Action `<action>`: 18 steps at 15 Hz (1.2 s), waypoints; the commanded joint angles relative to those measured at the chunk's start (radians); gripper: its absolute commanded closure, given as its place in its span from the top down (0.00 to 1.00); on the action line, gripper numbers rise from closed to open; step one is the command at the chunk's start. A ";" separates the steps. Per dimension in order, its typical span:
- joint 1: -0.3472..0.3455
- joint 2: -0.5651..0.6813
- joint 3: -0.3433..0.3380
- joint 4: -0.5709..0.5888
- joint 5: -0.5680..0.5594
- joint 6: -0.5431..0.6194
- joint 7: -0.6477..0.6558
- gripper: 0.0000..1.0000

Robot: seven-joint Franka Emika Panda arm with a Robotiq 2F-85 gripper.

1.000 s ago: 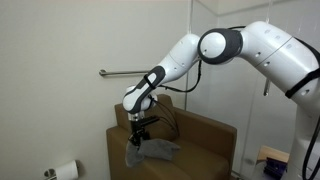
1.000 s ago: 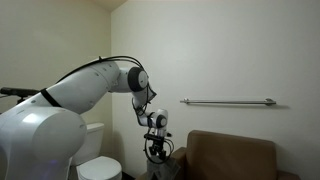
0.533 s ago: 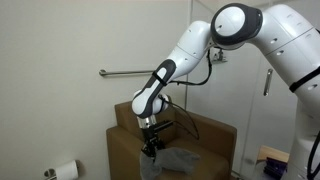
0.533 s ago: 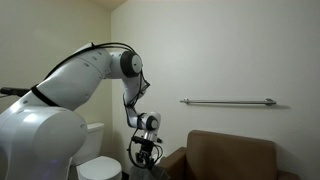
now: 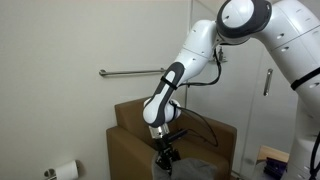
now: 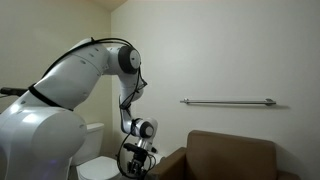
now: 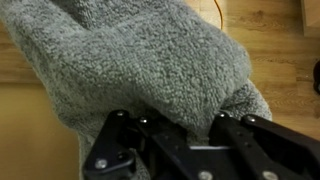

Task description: Use the towel to wipe the left armrest of the chair

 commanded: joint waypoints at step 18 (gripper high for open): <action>0.125 0.220 -0.166 0.510 -0.256 0.377 0.141 0.06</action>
